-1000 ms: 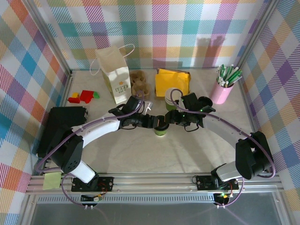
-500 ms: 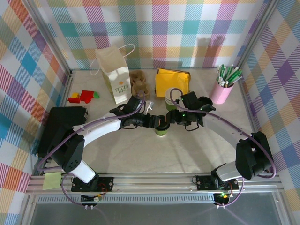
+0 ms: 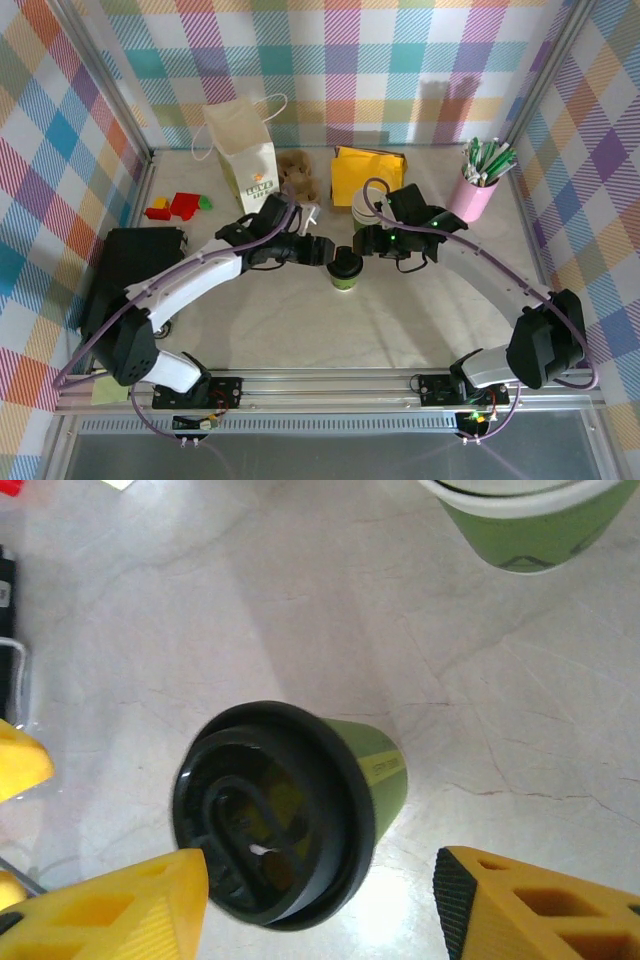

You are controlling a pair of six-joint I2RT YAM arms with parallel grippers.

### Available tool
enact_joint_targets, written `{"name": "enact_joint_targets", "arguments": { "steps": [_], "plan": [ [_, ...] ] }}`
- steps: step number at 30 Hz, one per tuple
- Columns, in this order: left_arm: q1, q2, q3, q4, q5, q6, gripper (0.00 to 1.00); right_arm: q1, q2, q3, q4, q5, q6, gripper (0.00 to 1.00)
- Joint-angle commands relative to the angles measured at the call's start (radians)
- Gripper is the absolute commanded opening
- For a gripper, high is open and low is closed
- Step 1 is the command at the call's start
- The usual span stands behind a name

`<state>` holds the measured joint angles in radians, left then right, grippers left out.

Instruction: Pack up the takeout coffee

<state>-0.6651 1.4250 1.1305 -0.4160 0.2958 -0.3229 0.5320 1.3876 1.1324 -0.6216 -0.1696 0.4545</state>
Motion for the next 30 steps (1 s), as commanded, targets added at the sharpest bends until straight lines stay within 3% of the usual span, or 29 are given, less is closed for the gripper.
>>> {"name": "enact_joint_targets", "arguments": {
  "steps": [1, 10, 17, 30],
  "plan": [
    [0.024, -0.093, 0.023, -0.068, -0.031, 0.019, 0.59, 0.030, -0.040, 0.059, -0.075, 0.025, -0.028, 0.63],
    [0.115, -0.329, -0.040, -0.100, -0.167, 0.012, 0.67, 0.161, -0.020, 0.174, -0.196, 0.187, -0.044, 0.65],
    [0.131, -0.462, -0.110, -0.092, -0.284, 0.008, 0.70, 0.249, 0.069, 0.252, -0.267, 0.293, -0.060, 0.69],
    [0.134, -0.526, -0.164, -0.098, -0.291, 0.028, 0.71, 0.282, 0.207, 0.325, -0.329, 0.325, -0.061, 0.84]
  ]
}}
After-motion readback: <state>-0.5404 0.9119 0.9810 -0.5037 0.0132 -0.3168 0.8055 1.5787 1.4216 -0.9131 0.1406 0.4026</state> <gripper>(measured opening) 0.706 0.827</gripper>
